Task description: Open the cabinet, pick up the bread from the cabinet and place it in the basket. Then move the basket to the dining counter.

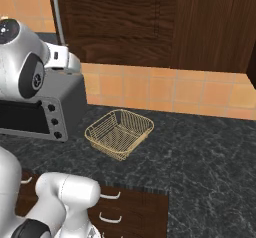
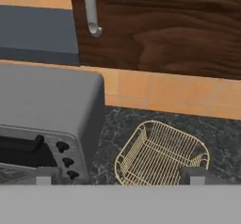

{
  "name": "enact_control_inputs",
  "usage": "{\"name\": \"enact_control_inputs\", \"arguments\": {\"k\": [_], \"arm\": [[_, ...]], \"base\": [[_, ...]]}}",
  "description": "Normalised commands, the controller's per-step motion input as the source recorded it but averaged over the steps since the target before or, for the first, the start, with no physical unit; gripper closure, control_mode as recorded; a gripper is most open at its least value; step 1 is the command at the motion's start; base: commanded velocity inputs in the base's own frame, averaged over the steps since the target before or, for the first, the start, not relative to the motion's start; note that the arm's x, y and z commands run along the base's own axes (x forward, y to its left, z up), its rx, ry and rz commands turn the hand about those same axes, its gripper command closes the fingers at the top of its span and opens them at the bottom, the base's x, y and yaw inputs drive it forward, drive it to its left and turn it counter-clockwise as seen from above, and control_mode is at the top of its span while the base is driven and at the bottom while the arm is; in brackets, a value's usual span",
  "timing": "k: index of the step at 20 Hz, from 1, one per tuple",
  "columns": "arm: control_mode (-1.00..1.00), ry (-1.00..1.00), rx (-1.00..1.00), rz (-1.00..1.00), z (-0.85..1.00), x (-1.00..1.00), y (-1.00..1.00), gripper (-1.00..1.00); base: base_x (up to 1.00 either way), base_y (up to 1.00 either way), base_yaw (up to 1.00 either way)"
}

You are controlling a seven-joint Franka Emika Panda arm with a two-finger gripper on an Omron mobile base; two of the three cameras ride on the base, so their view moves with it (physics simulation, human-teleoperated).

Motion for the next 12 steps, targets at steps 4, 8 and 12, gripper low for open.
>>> {"name": "enact_control_inputs", "arguments": {"k": [4,8,12], "arm": [[-1.0,-0.23,0.0,0.0,1.0,0.11,0.13,-1.0],[-1.0,-0.22,0.0,0.0,0.61,0.34,0.18,-1.0],[-1.0,-0.06,0.0,0.0,0.39,0.39,0.24,-1.0]], "base": [[0.0,0.0,0.0],[0.0,0.0,0.0],[0.0,0.0,0.0]]}}
